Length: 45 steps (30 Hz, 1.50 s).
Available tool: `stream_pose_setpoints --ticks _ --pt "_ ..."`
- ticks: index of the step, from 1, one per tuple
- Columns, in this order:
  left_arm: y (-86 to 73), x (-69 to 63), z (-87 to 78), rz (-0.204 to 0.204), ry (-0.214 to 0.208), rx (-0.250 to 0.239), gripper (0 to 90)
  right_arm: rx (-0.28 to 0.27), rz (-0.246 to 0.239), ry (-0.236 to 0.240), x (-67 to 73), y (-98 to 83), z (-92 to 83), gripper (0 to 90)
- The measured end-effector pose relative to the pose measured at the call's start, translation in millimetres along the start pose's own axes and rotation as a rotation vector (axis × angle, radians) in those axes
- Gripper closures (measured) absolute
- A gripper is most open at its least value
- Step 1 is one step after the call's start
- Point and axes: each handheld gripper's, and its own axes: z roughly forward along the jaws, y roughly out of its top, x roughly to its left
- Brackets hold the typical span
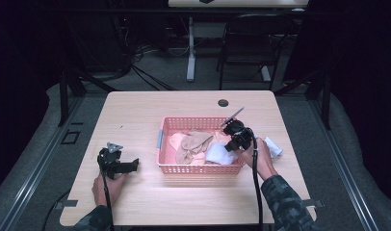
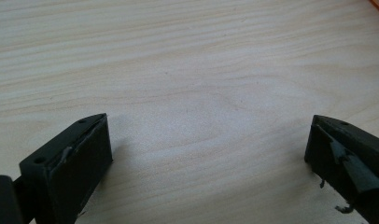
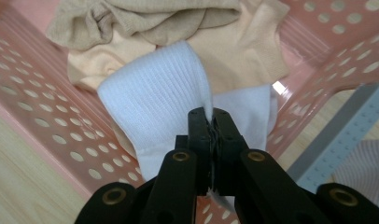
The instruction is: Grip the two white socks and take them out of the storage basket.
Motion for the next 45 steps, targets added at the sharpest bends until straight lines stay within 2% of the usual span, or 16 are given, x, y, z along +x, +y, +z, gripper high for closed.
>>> stream_pose_setpoints --ticks 1,2,10,12,16,25,26,27,28,32,42,45 --pt "-0.2 -0.1 0.0 0.000 0.001 -0.001 0.5 0.006 -0.008 -0.002 -0.9 0.2 -2.0 88.0" --pt "-0.2 -0.1 0.0 -0.002 0.001 -0.002 0.5 -0.011 0.004 0.000 -0.4 0.0 -3.4 88.0" --pt "0.0 0.0 0.0 0.000 0.000 0.000 0.5 -0.064 0.005 0.033 1.9 7.0 -20.7 88.1" --pt "0.1 0.0 0.1 -0.002 0.000 0.001 0.5 -0.071 -0.004 0.015 4.1 10.1 -24.6 88.0" --pt "0.2 0.0 0.0 -0.001 0.001 0.002 0.5 -0.091 -0.019 0.041 7.0 16.6 -38.4 88.1" --pt "-0.1 -0.1 0.0 -0.001 0.002 -0.001 0.5 -0.150 -0.003 0.059 8.1 24.3 -52.4 88.1" --pt "0.0 0.0 -0.1 -0.001 0.001 0.000 0.5 -0.138 -0.014 0.061 8.0 25.3 -54.2 88.0" --pt "0.0 0.0 0.0 -0.001 0.001 0.000 0.5 -0.145 -0.009 0.060 9.9 26.0 -54.4 88.1" --pt "0.1 0.0 0.0 -0.001 0.001 0.000 0.5 -0.133 -0.026 0.058 10.0 27.7 -56.7 88.0" --pt "-0.1 -0.1 0.0 -0.002 0.002 -0.002 0.5 -0.165 -0.031 0.059 13.1 30.9 -66.3 88.1" --pt "0.0 0.1 -0.1 0.000 0.002 0.000 0.5 -0.195 -0.044 0.043 16.5 43.6 -90.7 88.0" --pt "0.2 0.0 0.0 -0.002 0.002 0.003 0.5 -0.205 -0.062 0.048 19.1 46.7 -100.7 88.0"
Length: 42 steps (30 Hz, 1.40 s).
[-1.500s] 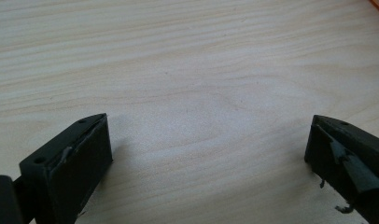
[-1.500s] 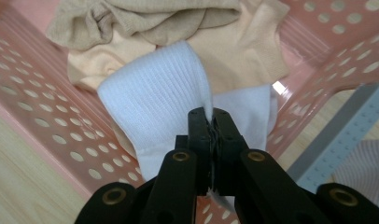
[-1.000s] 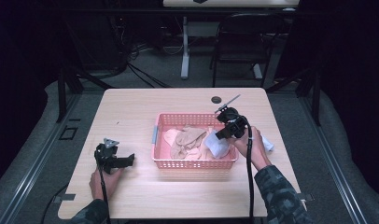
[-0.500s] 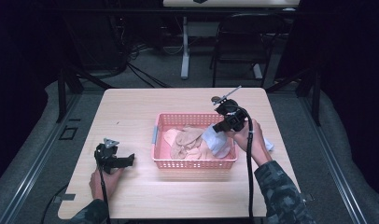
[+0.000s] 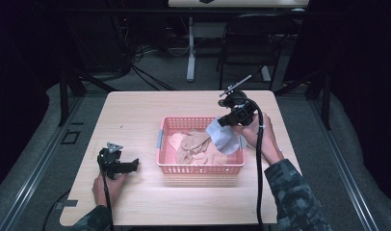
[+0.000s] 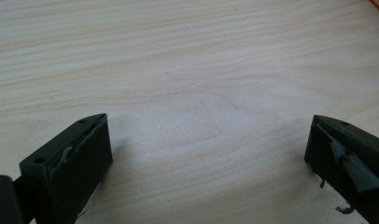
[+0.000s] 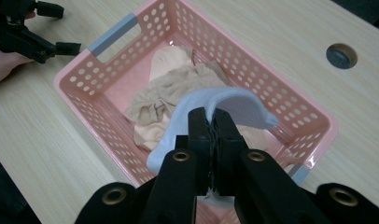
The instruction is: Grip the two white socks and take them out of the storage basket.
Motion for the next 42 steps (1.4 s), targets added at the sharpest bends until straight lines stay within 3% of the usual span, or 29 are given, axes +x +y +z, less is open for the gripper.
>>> stream_pose_setpoints --ticks 12,23,34,42 --pt "0.0 0.0 0.0 0.000 0.000 0.000 0.5 -0.038 -0.012 -0.009 6.3 17.4 -18.9 88.0" --pt "-0.1 0.0 0.1 0.001 0.000 -0.003 0.5 -0.074 0.001 -0.027 1.8 18.7 -37.0 88.0" --pt "-0.2 0.0 0.1 0.001 0.000 -0.003 0.5 -0.100 0.027 -0.078 -15.7 11.9 -68.3 87.9" --pt "-0.1 0.2 0.1 -0.001 0.003 -0.002 0.5 -0.103 0.080 -0.124 -40.8 -7.0 -85.9 87.9"
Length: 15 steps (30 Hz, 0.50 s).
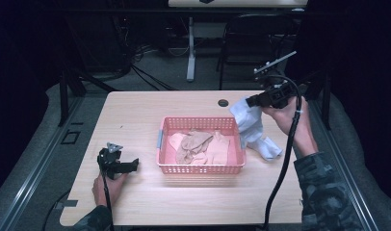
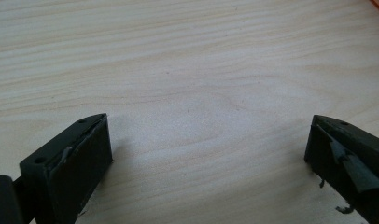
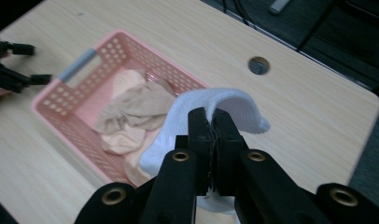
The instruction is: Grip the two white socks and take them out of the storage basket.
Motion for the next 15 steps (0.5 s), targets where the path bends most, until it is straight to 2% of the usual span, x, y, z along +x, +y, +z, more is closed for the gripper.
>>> stream_pose_setpoints --ticks 1,7,9,12,13,15 --pt "0.1 0.0 0.0 0.000 0.000 0.000 0.5 0.008 -0.002 -0.022 -4.1 -1.9 -1.5 88.0" --pt "0.2 0.0 0.5 -0.004 0.003 -0.002 0.4 0.021 0.055 -0.081 -30.4 -24.0 -5.8 88.0" --pt "-0.4 0.0 -0.1 -0.003 0.003 -0.003 0.5 0.004 0.081 -0.082 -37.6 -31.8 -3.8 87.9" --pt "0.6 0.3 0.8 0.000 -0.001 -0.001 0.5 0.024 0.105 -0.094 -45.2 -43.4 4.5 88.0" --pt "0.6 0.3 0.7 0.001 -0.001 0.000 0.4 0.043 0.108 -0.104 -49.0 -48.2 11.3 88.1" --pt "-0.5 -0.1 -0.3 -0.001 0.002 -0.002 0.4 0.047 0.128 -0.107 -52.6 -57.3 20.9 88.1"
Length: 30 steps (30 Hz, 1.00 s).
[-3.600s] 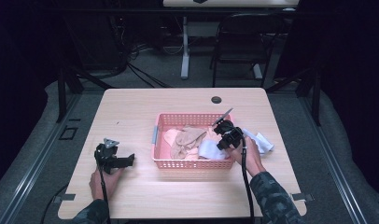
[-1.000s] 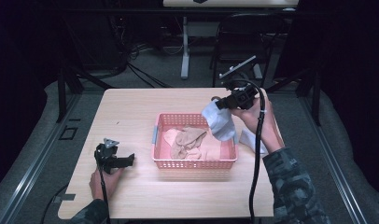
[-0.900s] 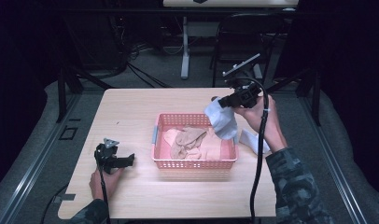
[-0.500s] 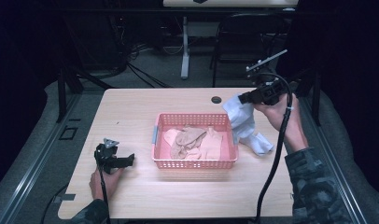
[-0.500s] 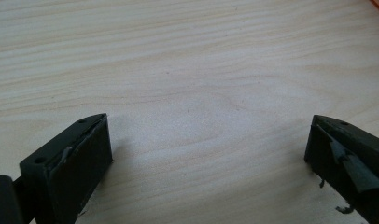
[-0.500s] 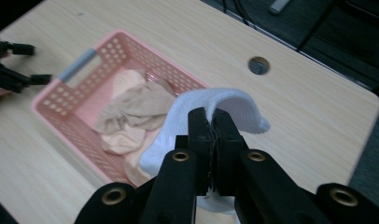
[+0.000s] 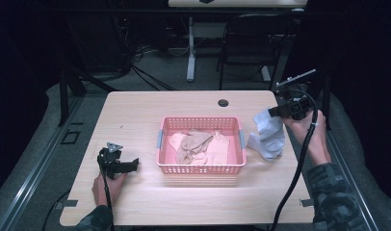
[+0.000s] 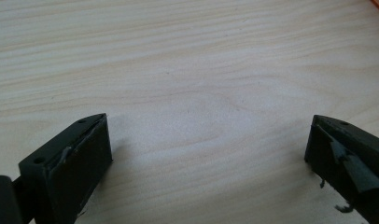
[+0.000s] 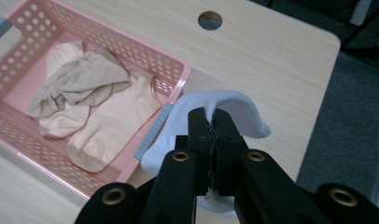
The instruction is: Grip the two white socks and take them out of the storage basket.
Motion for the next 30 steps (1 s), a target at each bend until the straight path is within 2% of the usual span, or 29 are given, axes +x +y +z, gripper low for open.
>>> stream_pose_setpoints --ticks 5,6,12,15,18,22,24,25,26,30 --pt "0.9 0.2 0.9 -0.002 -0.001 0.001 0.3 0.028 0.022 -0.018 -9.2 -18.8 24.8 88.1" --pt "0.7 0.2 0.7 -0.002 -0.001 0.002 0.3 0.031 0.054 -0.007 -14.0 -24.6 33.9 88.1" --pt "1.0 0.3 0.9 -0.003 -0.001 0.002 0.3 0.078 0.104 0.007 -20.9 -45.2 72.0 88.1" --pt "0.0 0.0 0.1 -0.002 0.002 -0.001 0.4 0.100 0.143 0.035 -21.5 -58.2 92.1 88.0" --pt "0.4 0.1 0.4 -0.003 0.001 0.000 0.4 0.139 0.129 0.039 -17.4 -75.9 107.6 88.0" --pt "0.4 0.1 0.4 -0.002 0.001 -0.001 0.4 0.136 0.163 0.047 -18.3 -87.8 116.9 88.0" --pt "0.4 0.2 0.3 -0.002 0.001 0.000 0.4 0.165 0.145 0.019 -17.5 -92.8 121.2 87.8" --pt "0.7 0.2 0.7 -0.003 0.002 0.000 0.4 0.165 0.150 0.033 -17.8 -93.5 120.5 87.8" --pt "1.1 0.2 1.1 -0.004 0.001 0.002 0.3 0.151 0.153 0.016 -20.0 -94.1 120.2 87.7" --pt "0.8 0.1 0.7 -0.005 0.002 0.001 0.4 0.163 0.159 0.004 -20.4 -97.2 125.3 87.3"
